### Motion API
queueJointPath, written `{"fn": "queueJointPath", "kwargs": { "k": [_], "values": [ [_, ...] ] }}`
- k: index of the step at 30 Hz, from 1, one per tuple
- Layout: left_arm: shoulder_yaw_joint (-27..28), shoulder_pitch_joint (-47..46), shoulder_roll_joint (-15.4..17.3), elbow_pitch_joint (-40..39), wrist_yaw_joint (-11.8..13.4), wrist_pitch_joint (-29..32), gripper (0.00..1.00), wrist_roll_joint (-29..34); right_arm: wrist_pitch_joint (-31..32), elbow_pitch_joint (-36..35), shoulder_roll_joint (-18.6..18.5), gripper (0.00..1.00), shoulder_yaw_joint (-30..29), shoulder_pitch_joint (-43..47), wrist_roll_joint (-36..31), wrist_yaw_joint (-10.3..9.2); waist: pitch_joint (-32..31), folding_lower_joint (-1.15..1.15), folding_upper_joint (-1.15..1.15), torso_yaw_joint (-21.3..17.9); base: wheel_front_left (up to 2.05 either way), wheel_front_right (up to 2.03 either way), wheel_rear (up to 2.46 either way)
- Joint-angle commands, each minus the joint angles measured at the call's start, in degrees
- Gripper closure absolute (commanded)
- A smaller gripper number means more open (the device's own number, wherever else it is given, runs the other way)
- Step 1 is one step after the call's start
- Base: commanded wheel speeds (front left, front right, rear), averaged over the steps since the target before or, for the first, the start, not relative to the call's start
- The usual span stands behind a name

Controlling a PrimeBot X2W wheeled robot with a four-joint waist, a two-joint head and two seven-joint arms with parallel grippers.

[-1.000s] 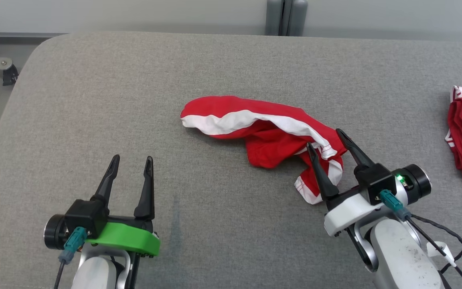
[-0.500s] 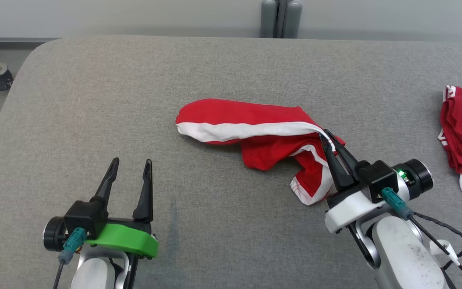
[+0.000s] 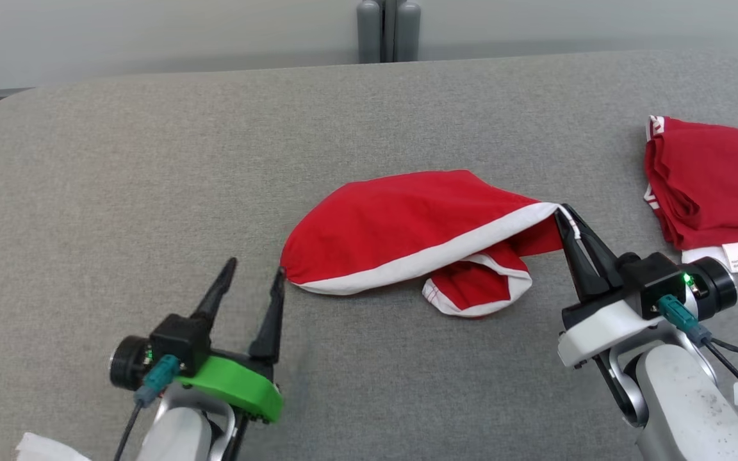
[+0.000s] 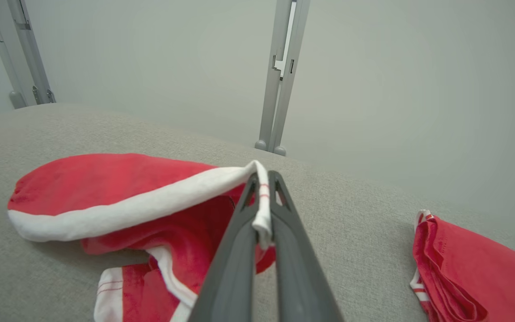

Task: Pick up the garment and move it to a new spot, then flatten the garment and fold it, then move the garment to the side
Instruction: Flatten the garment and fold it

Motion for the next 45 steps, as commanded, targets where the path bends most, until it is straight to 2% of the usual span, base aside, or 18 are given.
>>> {"fn": "queueJointPath", "kwargs": {
  "k": [1,5,9,15,23,31,32,33,34,40,45],
  "values": [
    [-2.46,-1.31,1.65,1.2,-0.17,-0.01,0.0,-1.54,0.18,0.34,-0.68,1.0,0.24,-1.05,0.1,-0.08,1.06,0.0,0.0,-1.14,0.0,0.0,0.0],
    [-9.48,-3.12,4.49,5.03,-0.18,-0.01,0.0,-5.25,0.18,1.23,-0.22,1.0,0.59,-2.47,-0.06,-0.08,2.0,0.0,0.0,-1.53,0.0,0.0,0.0],
    [-12.9,-5.78,5.82,9.74,-0.19,-0.01,0.0,-7.16,-0.04,1.78,0.02,1.0,0.75,-3.4,-0.34,-0.08,3.05,0.0,0.0,-1.66,0.0,0.0,0.0],
    [-15.4,-10.33,5.27,15.57,-0.19,-0.01,0.0,-9.91,-0.22,1.7,-0.18,1.0,0.51,-4.38,-0.46,-0.08,4.65,0.0,0.0,-1.9,0.0,0.0,0.0],
    [-16.45,-15.66,3.68,23.06,-0.2,-0.01,0.0,-9.41,-0.15,1.87,-0.66,1.0,-0.08,-5.42,-0.8,-0.09,6.46,0.0,0.0,-2.52,0.0,0.0,0.0],
    [-18.5,-17.42,2.88,24.74,-0.2,0.0,0.0,-10.59,-0.44,2.12,-0.02,1.0,-0.09,-5.94,-1.0,-0.09,6.89,0.0,0.0,-3.07,0.0,0.0,0.0],
    [-18.75,-17.36,2.88,24.57,-0.2,0.0,0.24,-10.78,-0.44,2.17,0.02,1.0,-0.14,-5.95,-0.95,-0.09,6.84,0.0,0.0,-3.08,0.0,0.0,0.0],
    [-18.93,-17.31,2.93,24.2,-0.2,0.0,0.65,-10.98,-0.48,2.23,0.06,1.0,-0.22,-5.97,-0.97,-0.09,6.74,0.0,0.0,-3.07,0.0,0.0,0.0],
    [-18.82,-17.21,3.1,23.72,-0.2,-0.01,1.0,-11.06,-0.52,2.35,0.05,1.0,-0.36,-5.96,-0.95,-0.09,6.58,0.0,0.0,-3.02,0.0,0.0,0.0],
    [-18.35,-16.04,4.62,19.99,-0.19,-0.01,1.0,-11.32,-0.64,2.59,-0.87,1.0,-0.65,-6.45,-1.14,-0.09,5.3,0.0,0.0,-2.0,0.0,0.0,0.0],
    [-17.86,-17.56,7.17,15.42,-0.19,-0.01,1.0,-11.52,-0.83,2.12,-2.38,1.0,0.69,-7.79,-0.62,-0.09,3.05,0.0,0.0,-0.77,0.0,0.0,0.0]
  ]
}}
